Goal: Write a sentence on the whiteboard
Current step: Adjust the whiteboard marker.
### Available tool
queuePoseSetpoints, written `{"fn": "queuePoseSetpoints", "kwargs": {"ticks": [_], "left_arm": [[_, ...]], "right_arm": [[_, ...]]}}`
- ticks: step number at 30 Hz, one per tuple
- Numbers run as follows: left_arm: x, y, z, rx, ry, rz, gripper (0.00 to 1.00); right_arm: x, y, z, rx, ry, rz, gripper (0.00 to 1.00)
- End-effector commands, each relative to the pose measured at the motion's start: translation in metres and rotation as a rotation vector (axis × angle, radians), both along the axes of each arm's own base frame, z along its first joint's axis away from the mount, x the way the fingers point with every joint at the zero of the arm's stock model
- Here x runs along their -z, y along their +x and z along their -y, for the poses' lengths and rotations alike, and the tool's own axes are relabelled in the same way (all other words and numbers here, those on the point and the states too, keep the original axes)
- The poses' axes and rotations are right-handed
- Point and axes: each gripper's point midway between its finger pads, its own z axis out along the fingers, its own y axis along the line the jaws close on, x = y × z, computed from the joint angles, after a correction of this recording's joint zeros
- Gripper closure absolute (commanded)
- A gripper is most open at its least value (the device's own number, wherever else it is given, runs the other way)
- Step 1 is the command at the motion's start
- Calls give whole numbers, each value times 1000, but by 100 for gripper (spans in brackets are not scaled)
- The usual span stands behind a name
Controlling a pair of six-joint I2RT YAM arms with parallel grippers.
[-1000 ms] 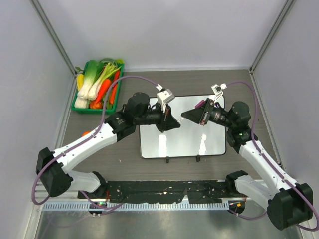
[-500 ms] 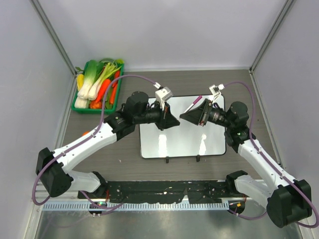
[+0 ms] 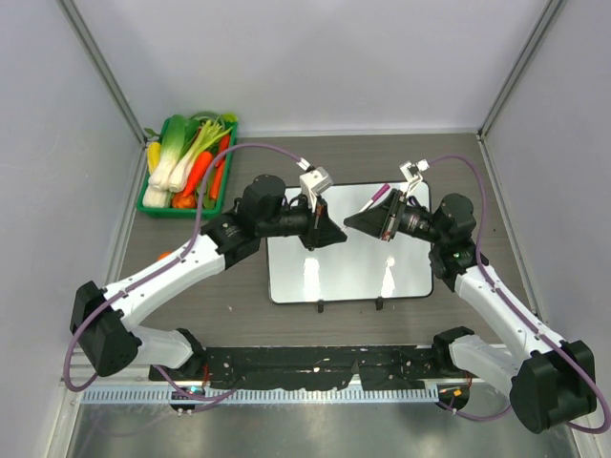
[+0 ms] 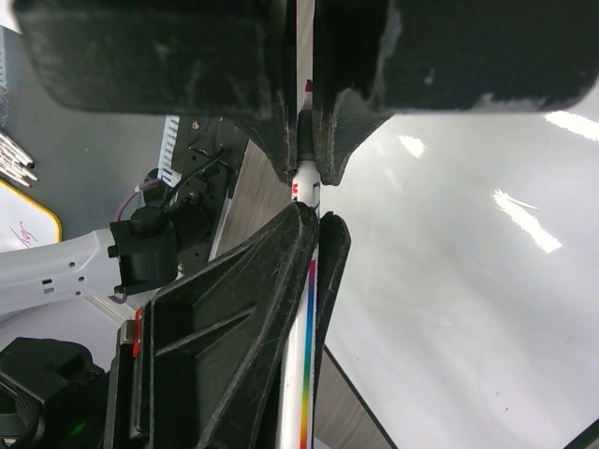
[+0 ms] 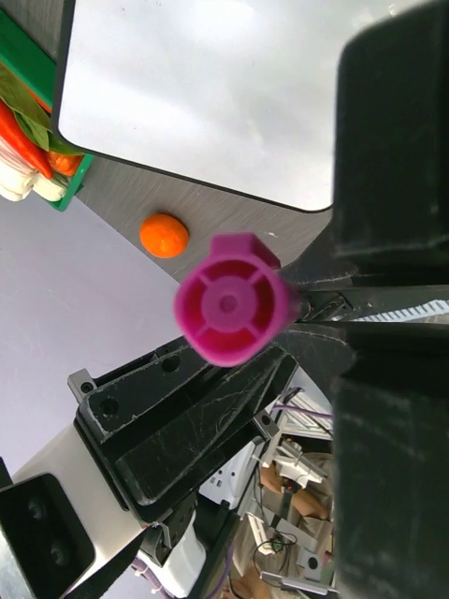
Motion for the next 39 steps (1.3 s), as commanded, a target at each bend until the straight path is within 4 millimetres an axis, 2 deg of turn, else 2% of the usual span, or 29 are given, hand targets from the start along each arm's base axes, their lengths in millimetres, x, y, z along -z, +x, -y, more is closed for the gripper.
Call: {"fn": "queuePoseSetpoints", "kwargs": {"ticks": [1,2,10,19,20,21,22,25,30,32,34,39], "left_arm": [[-22,5,0,-9,-53,44,100],[-22,7,-2,-19,-48,48,100],[-14,23,-26,-120,-18,45,100],[-17,21,-27,-109,-29,31,99],[-16,22,-28,-119,-22,28,91],[-15,23,-29,-130,-17,27,79],[-15,24,-31,-138,-14,23,59],[-15,27,-38,-162,-17,6,33],[-17,35,-62,-239,-25,-23,14],[-11,40,-76,-286,-18,-55,8],[-10,43,-90,-333,-22,-75,5],[14,46,-124,-451,-1,-158,2]], "right_arm": [[-10,-4,-2,-23,13,60,96],[-11,-5,-2,-20,13,64,99],[-12,-11,1,-25,-2,89,99],[-14,-11,1,-24,15,89,99],[-14,-11,0,-24,14,89,99],[-13,-11,0,-24,14,88,99],[-13,-11,1,-19,12,88,99],[-7,-3,3,29,-11,80,99],[8,10,11,130,-70,35,99],[13,13,14,160,-90,22,99],[16,16,18,190,-105,22,99],[21,18,27,258,-143,26,99]]}}
